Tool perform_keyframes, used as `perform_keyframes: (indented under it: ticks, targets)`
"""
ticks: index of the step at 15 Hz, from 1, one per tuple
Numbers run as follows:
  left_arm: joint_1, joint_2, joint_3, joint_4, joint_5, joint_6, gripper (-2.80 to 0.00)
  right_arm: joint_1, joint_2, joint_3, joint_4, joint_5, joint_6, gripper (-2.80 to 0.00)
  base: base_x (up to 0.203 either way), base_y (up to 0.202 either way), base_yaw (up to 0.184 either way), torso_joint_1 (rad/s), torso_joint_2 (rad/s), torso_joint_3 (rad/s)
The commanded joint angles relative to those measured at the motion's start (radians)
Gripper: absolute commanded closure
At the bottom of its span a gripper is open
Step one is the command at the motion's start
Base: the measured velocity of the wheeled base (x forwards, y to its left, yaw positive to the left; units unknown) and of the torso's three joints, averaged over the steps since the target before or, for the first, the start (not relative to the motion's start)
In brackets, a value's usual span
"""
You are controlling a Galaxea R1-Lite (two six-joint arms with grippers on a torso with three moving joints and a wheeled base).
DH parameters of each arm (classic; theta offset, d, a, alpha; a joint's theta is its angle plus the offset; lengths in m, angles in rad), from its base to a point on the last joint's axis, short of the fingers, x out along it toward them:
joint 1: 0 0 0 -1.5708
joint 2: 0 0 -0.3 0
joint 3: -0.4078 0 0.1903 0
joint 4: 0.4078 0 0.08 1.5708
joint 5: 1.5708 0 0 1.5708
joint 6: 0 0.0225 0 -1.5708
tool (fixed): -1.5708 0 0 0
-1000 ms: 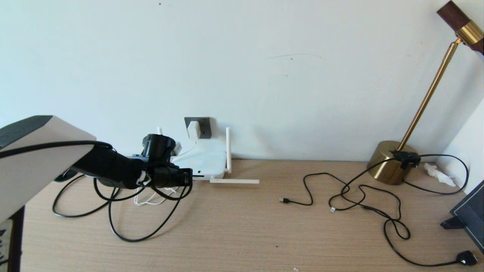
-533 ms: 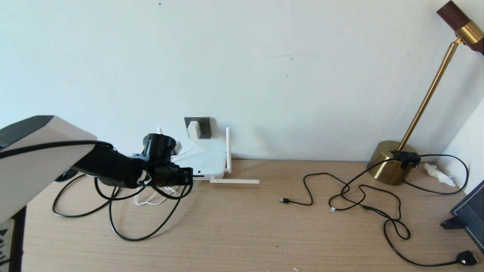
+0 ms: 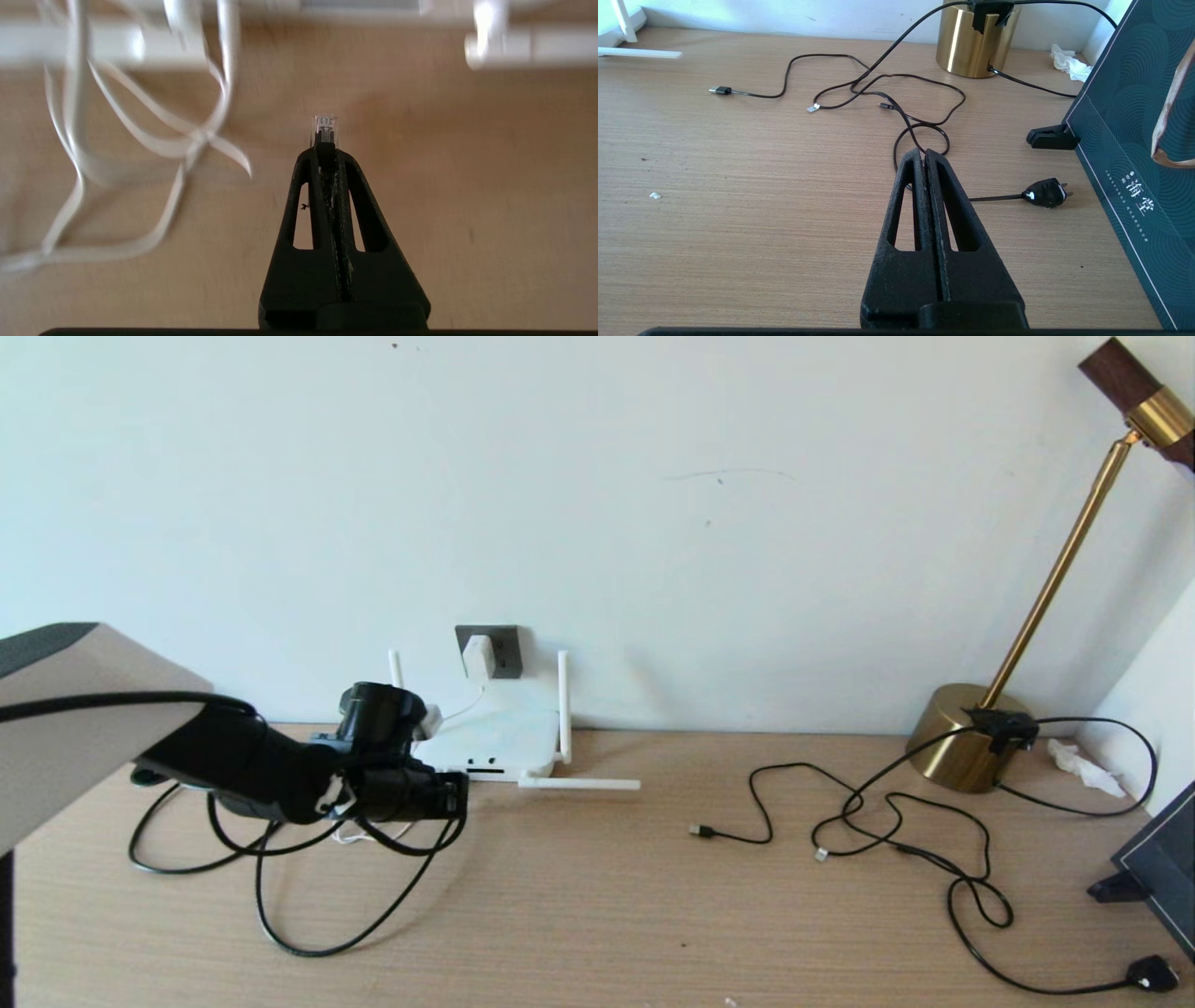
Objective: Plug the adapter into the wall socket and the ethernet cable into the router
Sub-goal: Plug cable into router interface
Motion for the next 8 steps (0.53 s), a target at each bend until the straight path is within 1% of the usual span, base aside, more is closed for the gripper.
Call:
perform_keyframes:
  ticks: [1,2,6,8]
  targets:
    - [0.0,-0.081,0.109,-0.007,-0.02,0.0,0.0,0.0,0.002,0.0,0.0,0.0,-0.001,0.0,0.0,0.0,0.0,0.0,0.0,0.0]
    - [0.0,-0.09,0.142,-0.026,-0.024,-0.001,0.0,0.0,0.002,0.0,0.0,0.0,-0.001,0.0,0.0,0.0,0.0,0.0,0.0,0.0]
    - [0.001,-0.047,0.231,-0.185,-0.024,-0.005,0.0,0.0,0.002,0.0,0.0,0.0,0.0,0.0,0.0,0.0,0.0,0.0,0.0,0.0]
    - [0.001,-0.031,0.255,-0.224,-0.024,-0.024,0.0,0.0,0.002,0.0,0.0,0.0,-0.001,0.0,0.0,0.0,0.0,0.0,0.0,0.0]
